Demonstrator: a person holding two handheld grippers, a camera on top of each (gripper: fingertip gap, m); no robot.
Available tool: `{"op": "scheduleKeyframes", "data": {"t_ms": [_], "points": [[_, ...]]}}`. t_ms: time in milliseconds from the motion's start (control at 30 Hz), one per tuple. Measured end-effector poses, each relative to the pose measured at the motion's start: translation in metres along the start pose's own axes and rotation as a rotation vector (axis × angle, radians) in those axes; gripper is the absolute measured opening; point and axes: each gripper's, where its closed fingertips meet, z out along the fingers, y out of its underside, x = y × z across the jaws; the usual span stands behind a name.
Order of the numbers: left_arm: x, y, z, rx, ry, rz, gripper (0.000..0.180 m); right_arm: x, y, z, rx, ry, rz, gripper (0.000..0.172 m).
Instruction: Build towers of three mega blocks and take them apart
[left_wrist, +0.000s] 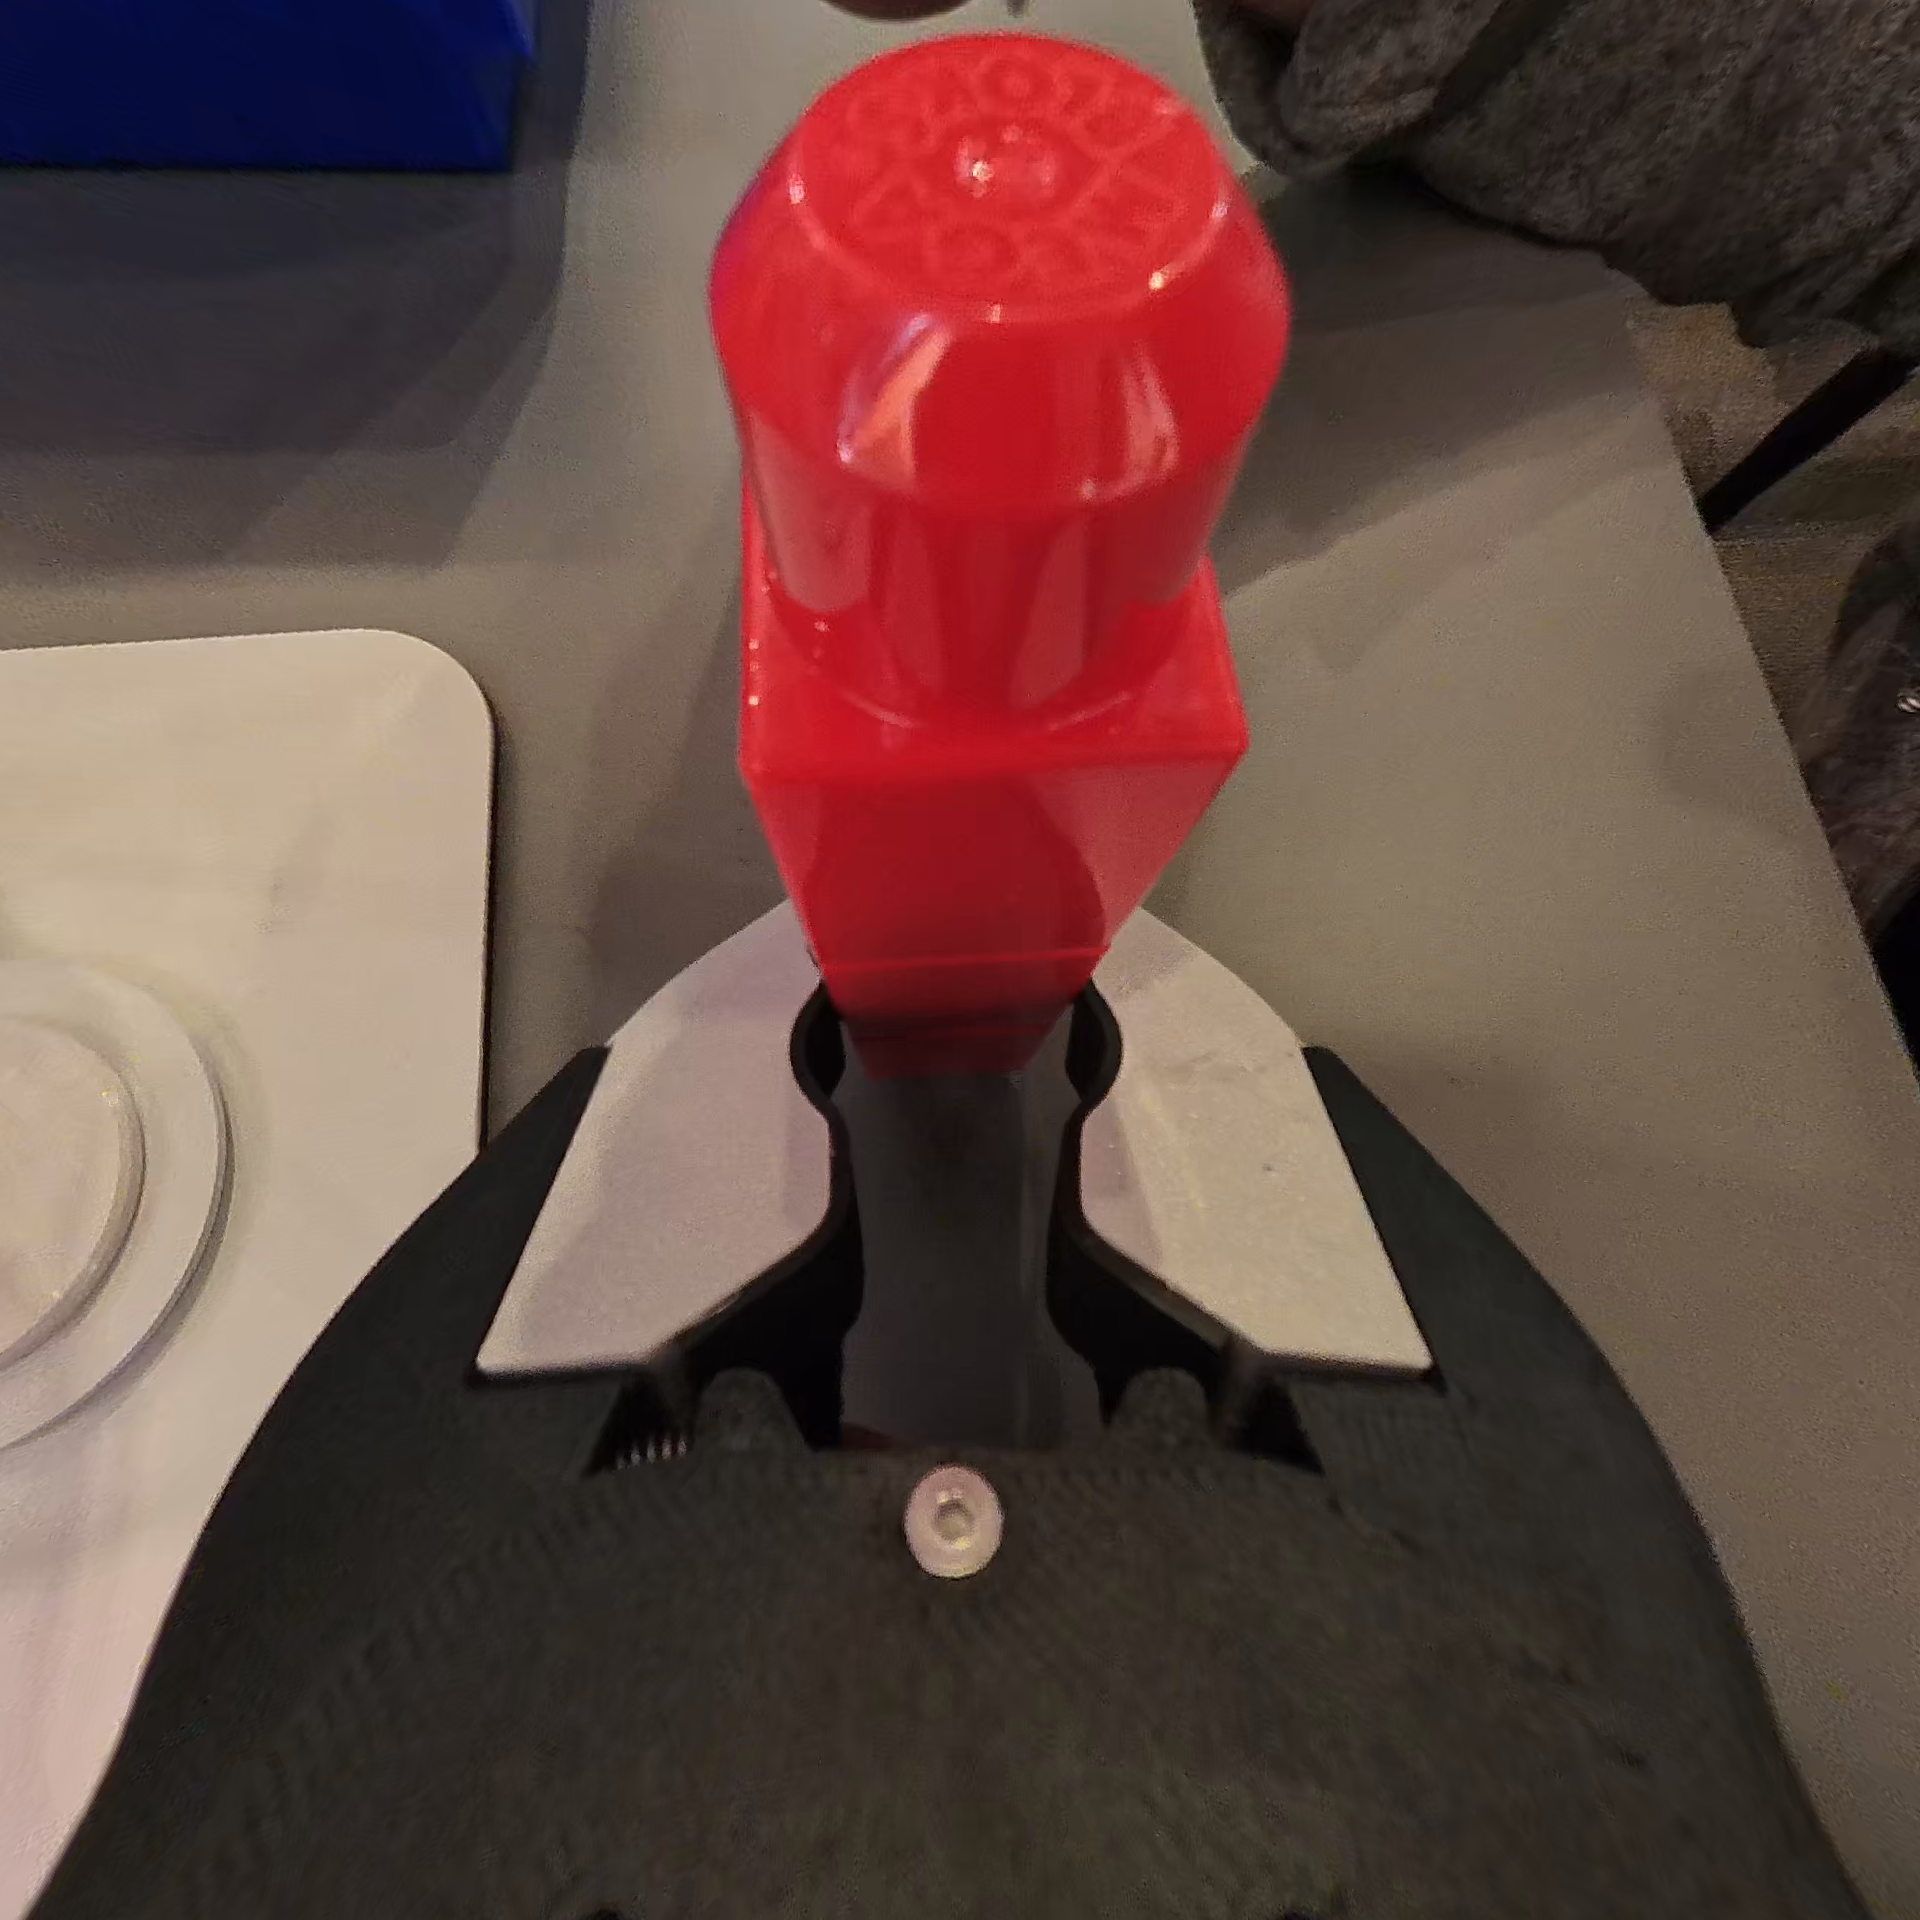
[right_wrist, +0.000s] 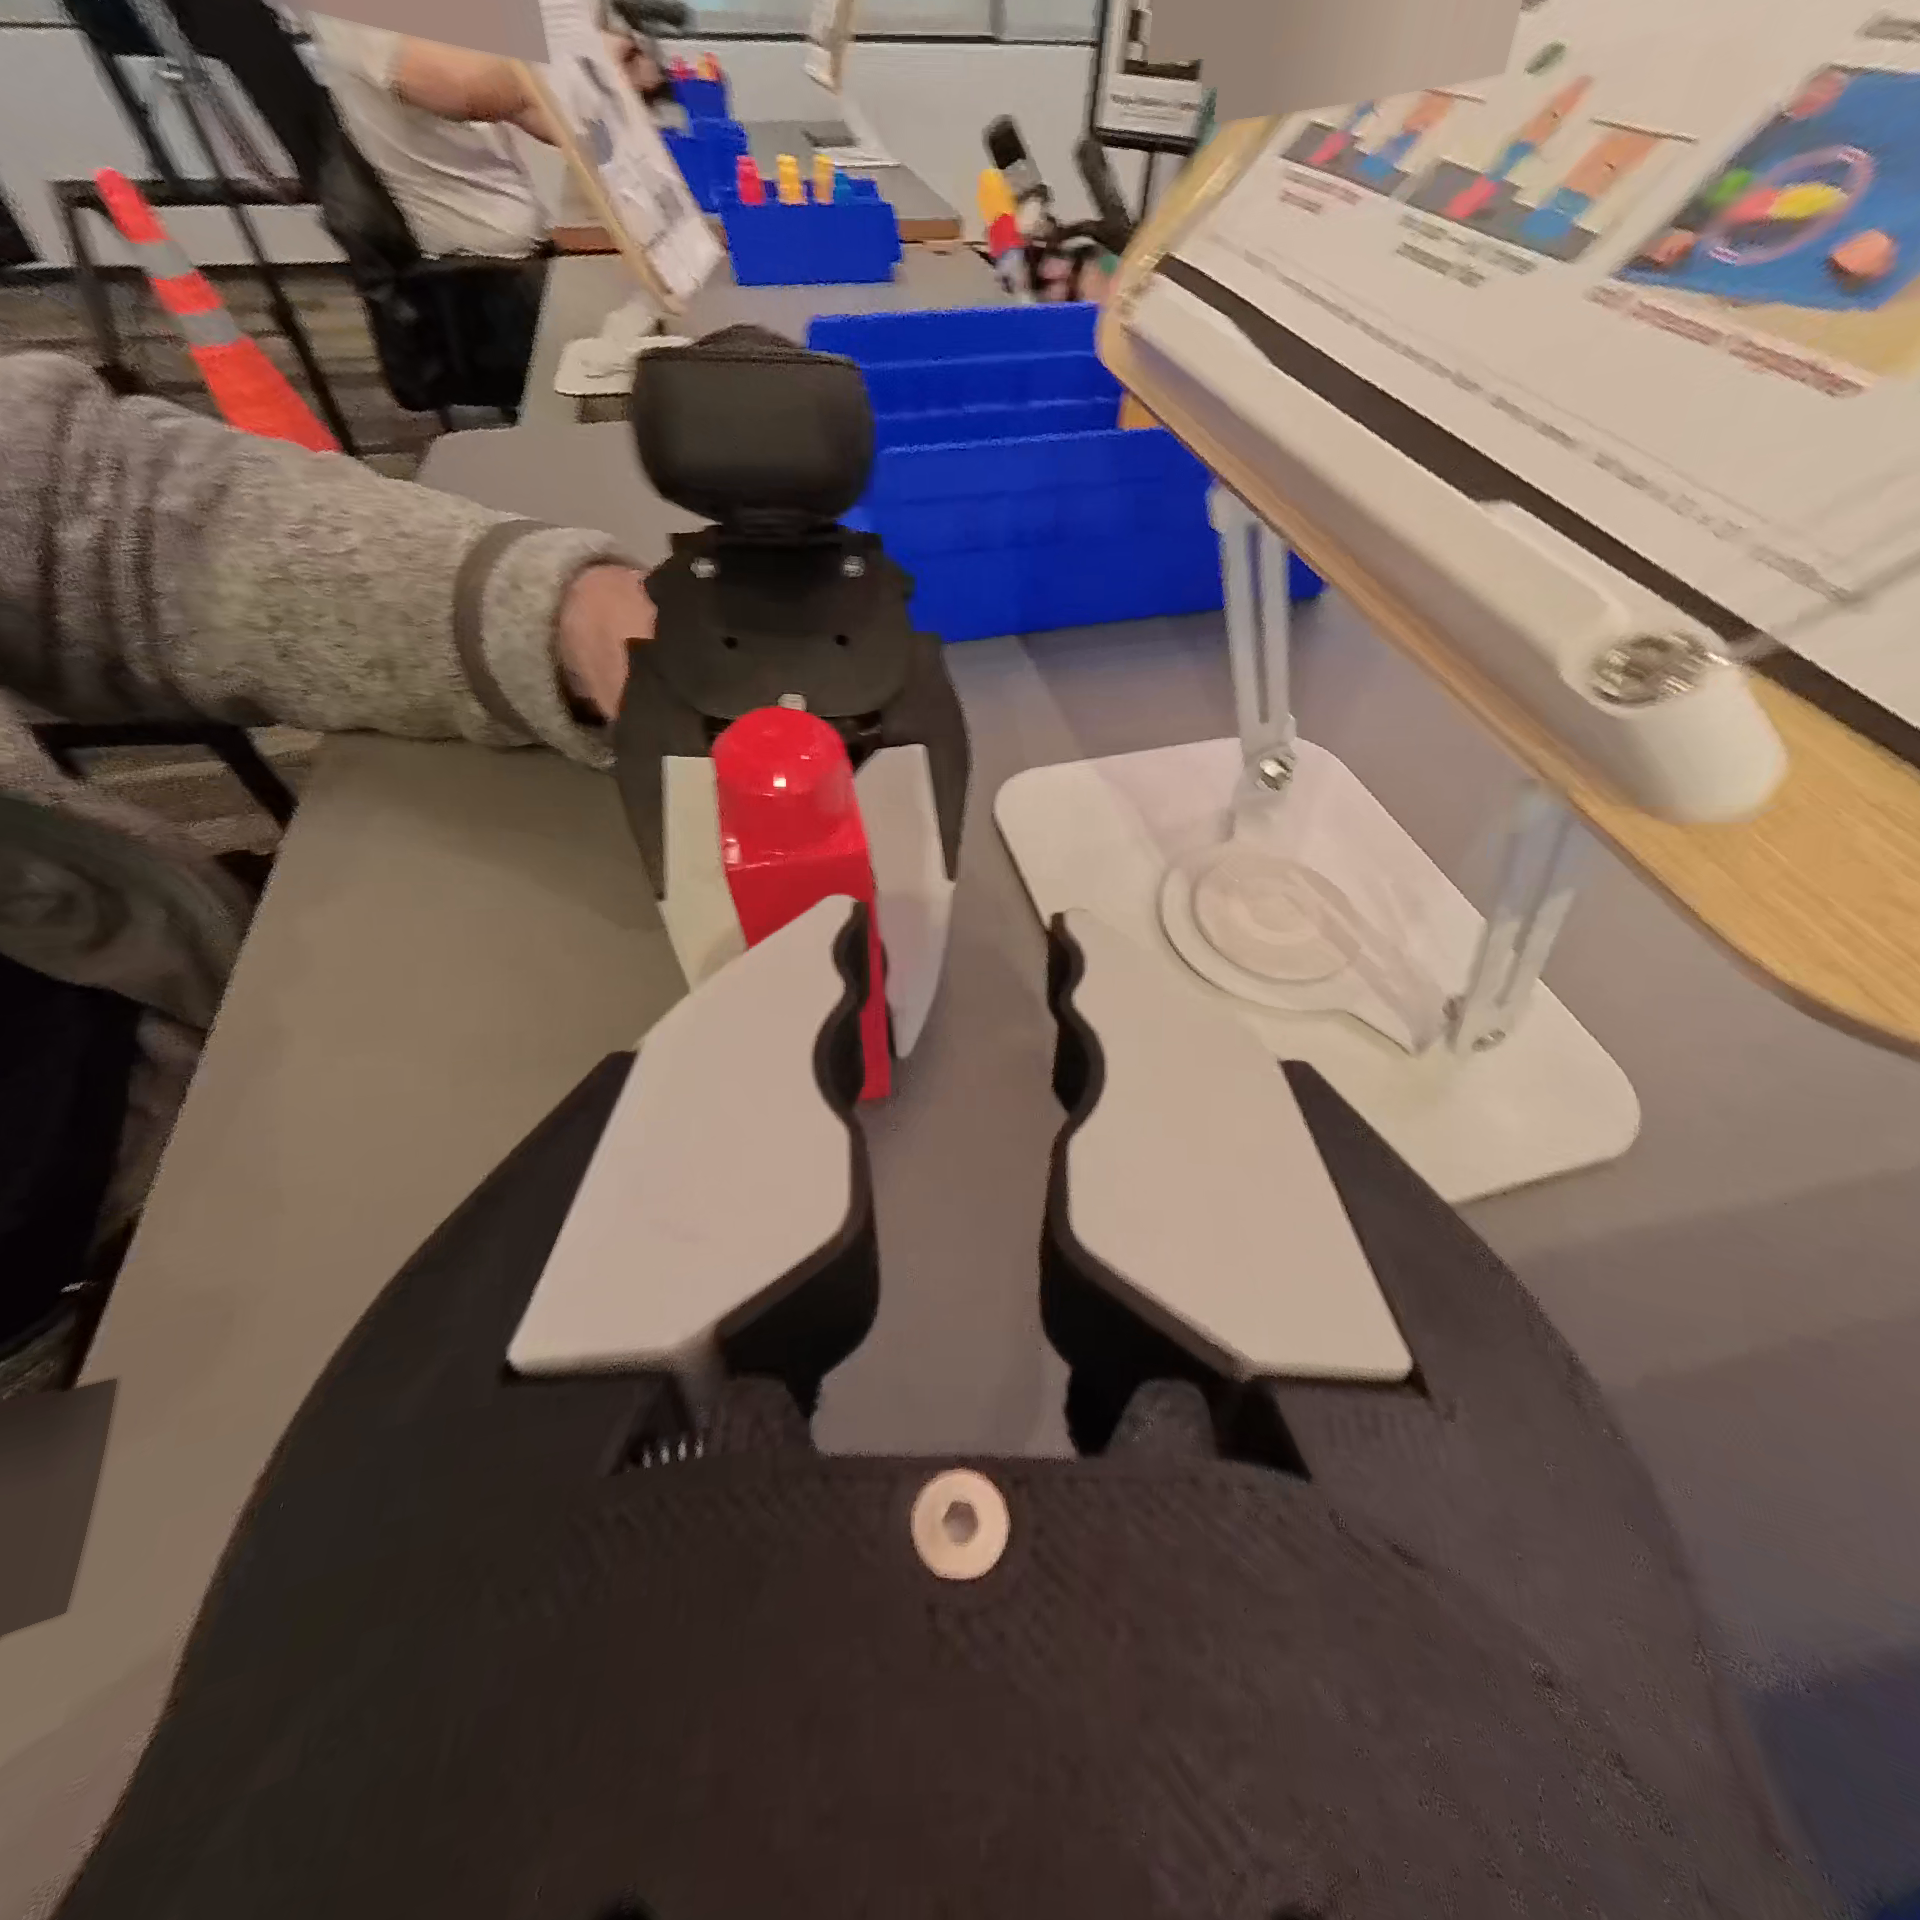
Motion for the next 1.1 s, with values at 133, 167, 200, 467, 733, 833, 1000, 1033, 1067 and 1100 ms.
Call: {"op": "scheduleKeyframes", "data": {"t_ms": [133, 167, 200, 467, 733, 833, 1000, 1033, 1067, 1100], "points": [[0.006, -0.010, -0.004, -0.013, 0.013, 0.028, 0.040, -0.023, -0.007, 0.012, 0.003, -0.083, -0.045, 0.063], [0.007, -0.011, -0.005, -0.027, 0.008, 0.039, 0.040, -0.028, -0.008, 0.016, -0.007, -0.096, -0.054, 0.070], [0.008, -0.010, -0.004, -0.053, 0.009, 0.042, 0.040, -0.033, -0.007, 0.020, -0.023, -0.115, -0.059, 0.073], [0.002, -0.004, -0.001, -0.210, -0.083, 0.076, 0.040, -0.051, 0.013, 0.036, -0.179, -0.166, -0.123, 0.050], [0.003, -0.005, -0.002, -0.225, -0.099, 0.095, 0.039, -0.053, 0.012, 0.037, -0.183, -0.144, -0.194, 0.036], [0.001, -0.009, -0.005, -0.205, -0.112, 0.099, 0.039, -0.051, 0.007, 0.037, -0.168, -0.125, -0.180, 0.036], [0.002, -0.012, -0.010, -0.191, -0.113, 0.103, 0.039, -0.052, -0.001, 0.036, -0.123, -0.133, -0.145, 0.035], [0.002, -0.012, -0.010, -0.184, -0.117, 0.102, 0.039, -0.051, -0.002, 0.036, -0.118, -0.128, -0.132, 0.035], [0.002, -0.012, -0.011, -0.181, -0.114, 0.099, 0.039, -0.050, -0.003, 0.037, -0.114, -0.128, -0.117, 0.035], [0.000, -0.012, -0.011, -0.182, -0.122, 0.097, 0.039, -0.049, -0.003, 0.037, -0.109, -0.126, -0.100, 0.035]]}}
